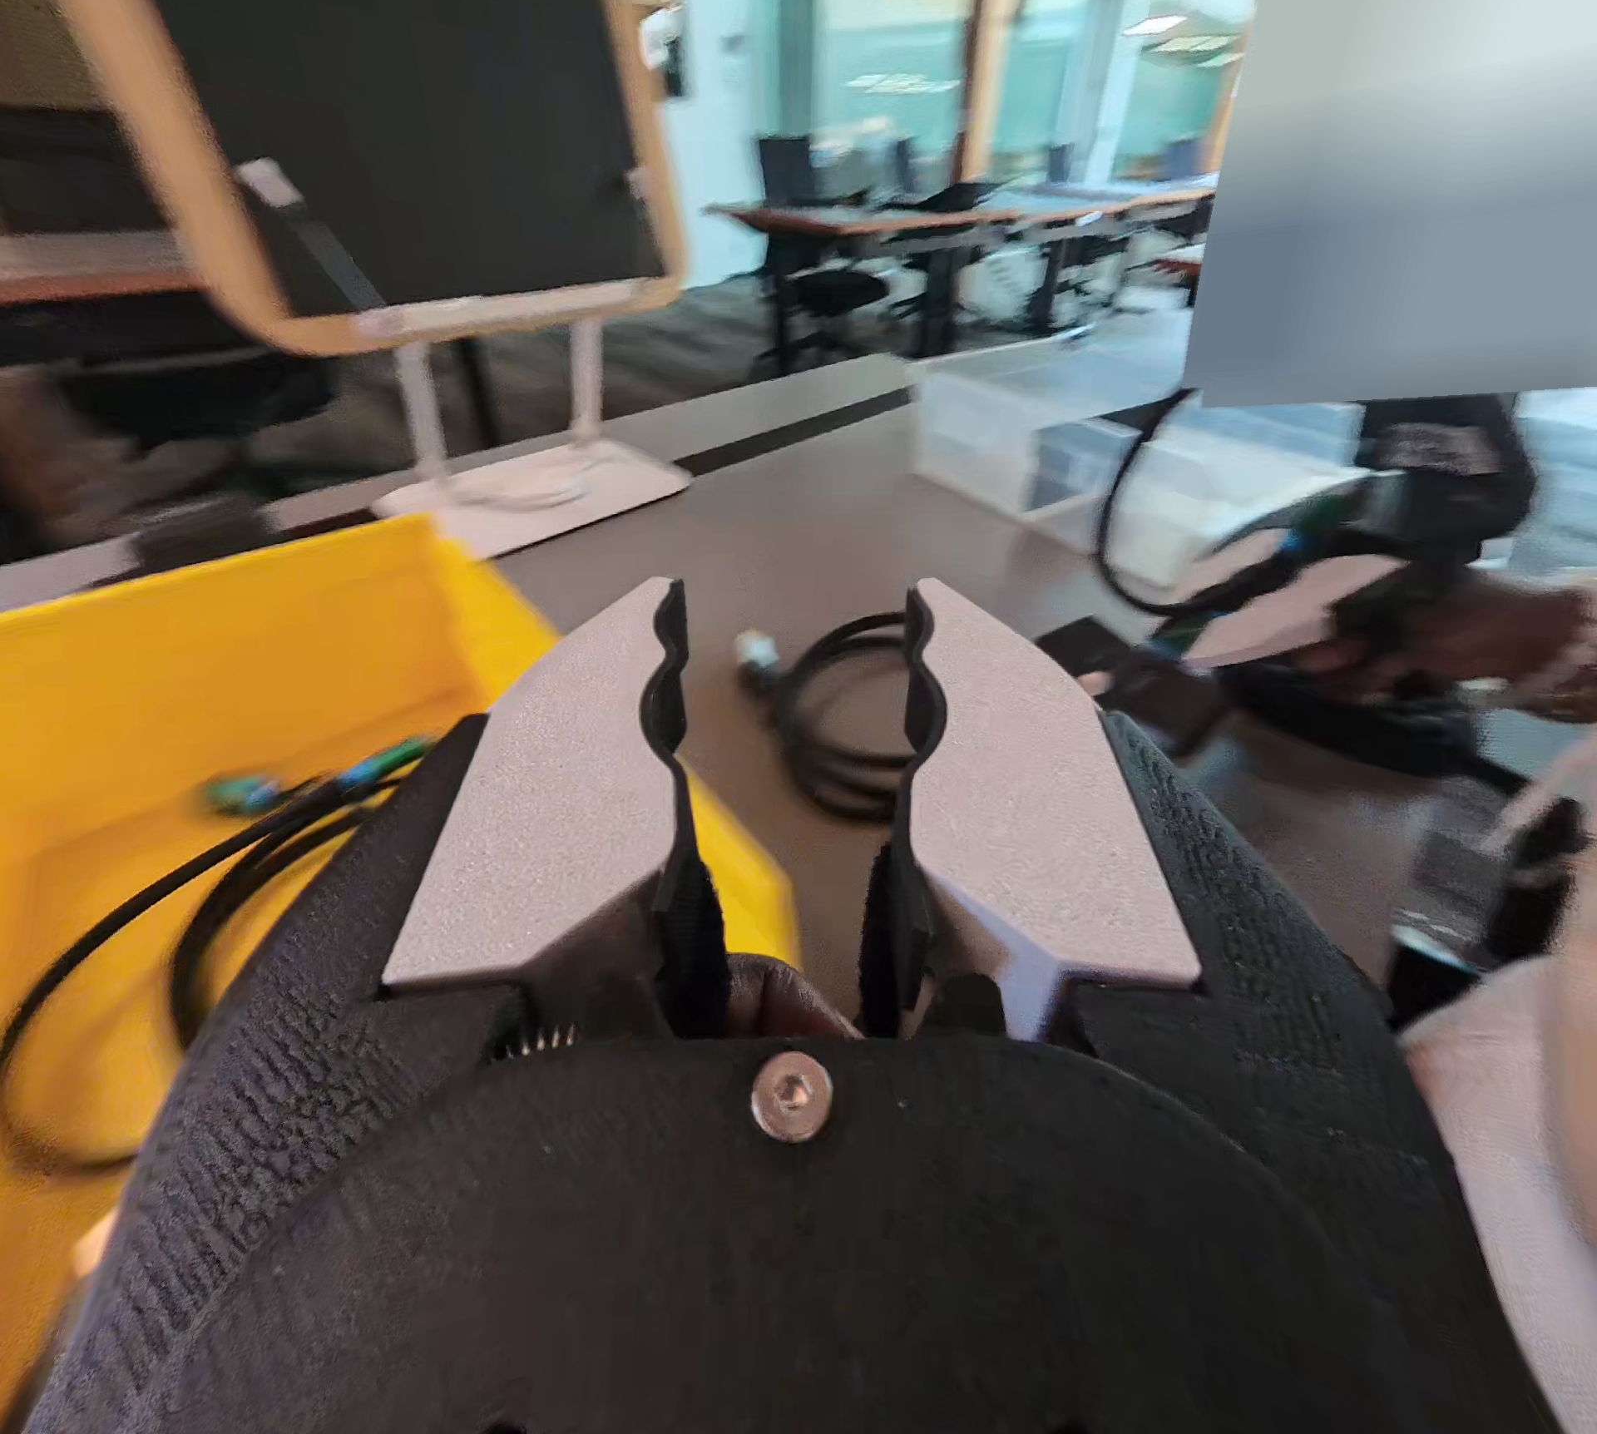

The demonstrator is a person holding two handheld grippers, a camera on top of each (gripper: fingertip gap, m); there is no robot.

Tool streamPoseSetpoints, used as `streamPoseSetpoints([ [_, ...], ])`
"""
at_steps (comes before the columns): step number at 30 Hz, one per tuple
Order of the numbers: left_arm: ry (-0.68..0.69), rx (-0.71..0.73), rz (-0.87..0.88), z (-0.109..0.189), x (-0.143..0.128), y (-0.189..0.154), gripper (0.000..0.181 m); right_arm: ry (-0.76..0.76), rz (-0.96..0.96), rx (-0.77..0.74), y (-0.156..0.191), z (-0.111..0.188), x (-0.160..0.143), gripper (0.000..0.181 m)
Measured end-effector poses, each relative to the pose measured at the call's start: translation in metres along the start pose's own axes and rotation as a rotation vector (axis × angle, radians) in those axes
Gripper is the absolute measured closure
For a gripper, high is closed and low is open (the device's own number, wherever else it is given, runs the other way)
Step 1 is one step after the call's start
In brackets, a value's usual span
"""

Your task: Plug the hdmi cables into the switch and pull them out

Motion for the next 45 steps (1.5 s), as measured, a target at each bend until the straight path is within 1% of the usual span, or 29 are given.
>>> streamPoseSetpoints([
  [1, 0.063, 0.044, -0.008, 0.006, -0.002, 0.012, 0.133, 0.015, -0.013, 0.002, -0.001, 0.000, 0.001, 0.159],
  [3, 0.242, 0.091, -0.060, 0.011, -0.011, 0.037, 0.133, 0.088, -0.035, 0.018, -0.003, -0.001, 0.001, 0.159],
  [5, 0.458, 0.130, -0.137, 0.010, -0.023, 0.062, 0.134, 0.251, -0.039, 0.038, -0.004, -0.002, -0.004, 0.161],
  [6, 0.557, 0.126, -0.178, 0.007, -0.028, 0.073, 0.138, 0.309, -0.016, 0.034, -0.004, -0.002, -0.007, 0.163],
  [8, 0.722, 0.062, -0.246, -0.001, -0.039, 0.088, 0.141, 0.323, 0.038, -0.005, -0.005, -0.001, -0.011, 0.165],
  [10, 0.867, -0.007, -0.301, -0.012, -0.048, 0.099, 0.140, 0.343, 0.027, 0.002, -0.005, -0.003, -0.015, 0.167],
  [13, 1.010, -0.041, -0.359, -0.028, -0.060, 0.116, 0.137, 0.356, -0.008, 0.012, -0.006, -0.003, -0.020, 0.166],
  [16, 1.094, -0.098, -0.342, -0.043, -0.075, 0.125, 0.136, 0.339, 0.006, 0.020, -0.005, -0.001, -0.018, 0.166],
  [18, 1.158, -0.141, -0.333, -0.047, -0.085, 0.128, 0.137, 0.345, 0.023, 0.012, -0.006, 0.002, -0.016, 0.166],
  [20, 1.133, -0.168, -0.302, -0.049, -0.083, 0.127, 0.156, 0.345, 0.036, -0.008, -0.008, 0.006, -0.013, 0.166],
  [22, 1.104, -0.182, -0.303, -0.047, -0.079, 0.126, 0.166, 0.345, 0.037, -0.016, -0.010, 0.011, -0.012, 0.165],
  [23, 1.083, -0.199, -0.286, -0.045, -0.077, 0.125, 0.166, 0.340, 0.036, -0.021, -0.012, 0.013, -0.011, 0.165],
  [26, 1.030, -0.208, -0.190, -0.045, -0.071, 0.128, 0.146, 0.331, 0.034, -0.030, -0.015, 0.017, -0.009, 0.165],
  [28, 0.981, -0.206, -0.120, -0.047, -0.067, 0.132, 0.142, 0.328, 0.036, -0.040, -0.017, 0.018, -0.008, 0.165],
  [29, 0.947, -0.190, -0.088, -0.050, -0.066, 0.135, 0.143, 0.324, 0.038, -0.042, -0.018, 0.019, -0.007, 0.165],
  [31, 0.899, -0.142, -0.029, -0.056, -0.066, 0.138, 0.154, 0.313, 0.047, -0.045, -0.017, 0.019, -0.005, 0.165],
  [35, 0.940, -0.121, 0.016, -0.063, -0.078, 0.137, 0.160, 0.309, 0.064, -0.065, -0.015, 0.022, -0.004, 0.165],
  [37, 0.969, -0.114, 0.028, -0.063, -0.083, 0.137, 0.174, 0.311, 0.076, -0.079, -0.016, 0.024, -0.003, 0.165],
  [39, 0.945, -0.100, 0.016, -0.061, -0.082, 0.137, 0.174, 0.303, 0.081, -0.093, -0.017, 0.027, -0.001, 0.165],
  [41, 0.841, -0.053, -0.011, -0.057, -0.071, 0.137, 0.175, 0.283, 0.088, -0.103, -0.018, 0.030, 0.002, 0.165],
  [45, 0.528, 0.043, -0.117, -0.043, -0.034, 0.126, 0.176, 0.239, 0.118, -0.135, -0.019, 0.038, 0.010, 0.166],
])
Point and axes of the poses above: each gripper's, where its closed fingertips meet, z back along the fingers, x out of its top, y = z × x across the jaws, the point moved 9 cm from there along z, back along the fingers
